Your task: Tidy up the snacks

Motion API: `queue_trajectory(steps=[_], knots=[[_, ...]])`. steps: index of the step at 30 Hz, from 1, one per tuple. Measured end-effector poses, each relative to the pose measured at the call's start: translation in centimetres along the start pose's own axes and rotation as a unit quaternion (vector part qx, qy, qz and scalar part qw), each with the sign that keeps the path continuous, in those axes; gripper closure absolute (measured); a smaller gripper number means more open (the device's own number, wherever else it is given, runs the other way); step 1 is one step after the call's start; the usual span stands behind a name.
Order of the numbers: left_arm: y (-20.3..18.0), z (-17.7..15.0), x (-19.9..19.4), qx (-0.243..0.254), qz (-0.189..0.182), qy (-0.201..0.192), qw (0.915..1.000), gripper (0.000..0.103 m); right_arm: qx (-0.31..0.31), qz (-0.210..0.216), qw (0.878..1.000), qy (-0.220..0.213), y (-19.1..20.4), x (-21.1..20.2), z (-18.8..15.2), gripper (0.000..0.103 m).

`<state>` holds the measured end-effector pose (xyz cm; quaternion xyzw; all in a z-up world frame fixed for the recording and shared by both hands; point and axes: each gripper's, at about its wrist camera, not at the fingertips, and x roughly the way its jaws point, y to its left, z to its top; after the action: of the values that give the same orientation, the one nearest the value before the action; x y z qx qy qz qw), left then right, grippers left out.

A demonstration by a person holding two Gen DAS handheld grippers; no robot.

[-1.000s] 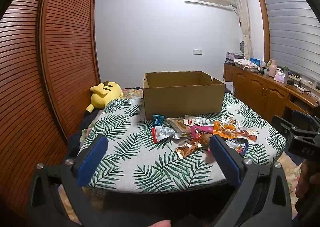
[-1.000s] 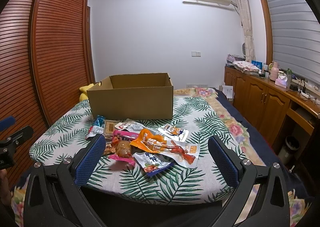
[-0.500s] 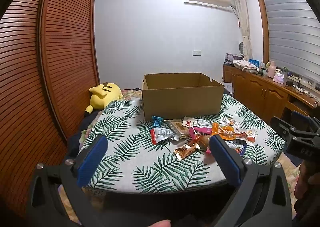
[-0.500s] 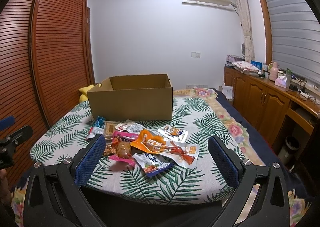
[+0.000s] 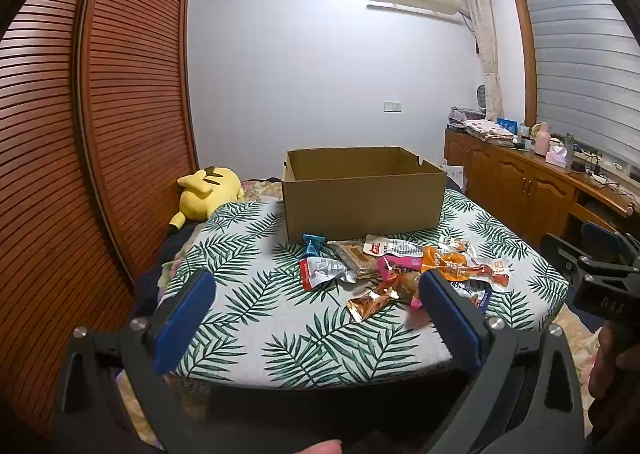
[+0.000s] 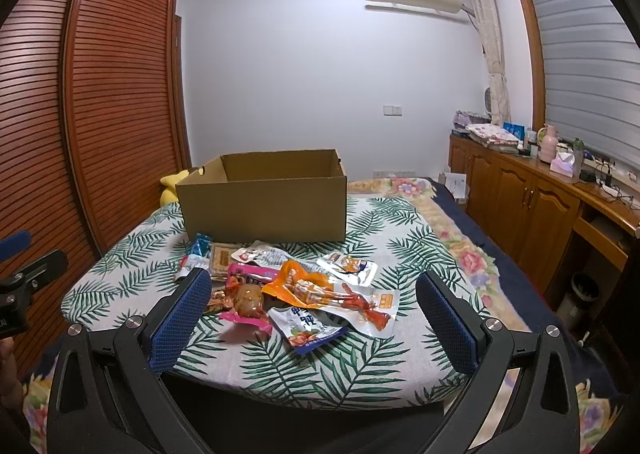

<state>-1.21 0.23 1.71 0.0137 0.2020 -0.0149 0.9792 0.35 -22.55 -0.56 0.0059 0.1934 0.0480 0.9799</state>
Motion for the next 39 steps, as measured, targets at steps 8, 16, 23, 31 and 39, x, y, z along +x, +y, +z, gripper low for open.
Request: queue_trajectory(steps=[8, 16, 23, 31, 39], knots=[[-0.2, 0.2, -0.1, 0.002, -0.001, -0.002, 1.0000, 0.001, 0.000, 0.001, 1.000, -0.002, 0.1, -0.2, -0.1, 0.000], [-0.3, 0.2, -0.5, 0.002, -0.004, -0.003, 1.0000, 0.001, -0.002, 0.000, 1.000, -0.003, 0.2, -0.1, 0.2, 0.000], [-0.3, 0.2, -0.5, 0.002, -0.004, -0.004, 1.0000, 0.001, -0.002, 0.000, 1.000, -0.004, 0.2, -0.1, 0.3, 0.000], [-0.5, 0.2, -0.4, 0.002, -0.010, 0.003, 0.9999, 0.001, -0.002, 0.002, 1.000, -0.002, 0.2, -0.1, 0.2, 0.000], [-0.9, -0.7, 4.2, 0.012, -0.039, 0.101, 0.9940, 0.001, -0.014, 0.019, 0.999, 0.026, 0.1, 2.2, 0.0, 0.000]])
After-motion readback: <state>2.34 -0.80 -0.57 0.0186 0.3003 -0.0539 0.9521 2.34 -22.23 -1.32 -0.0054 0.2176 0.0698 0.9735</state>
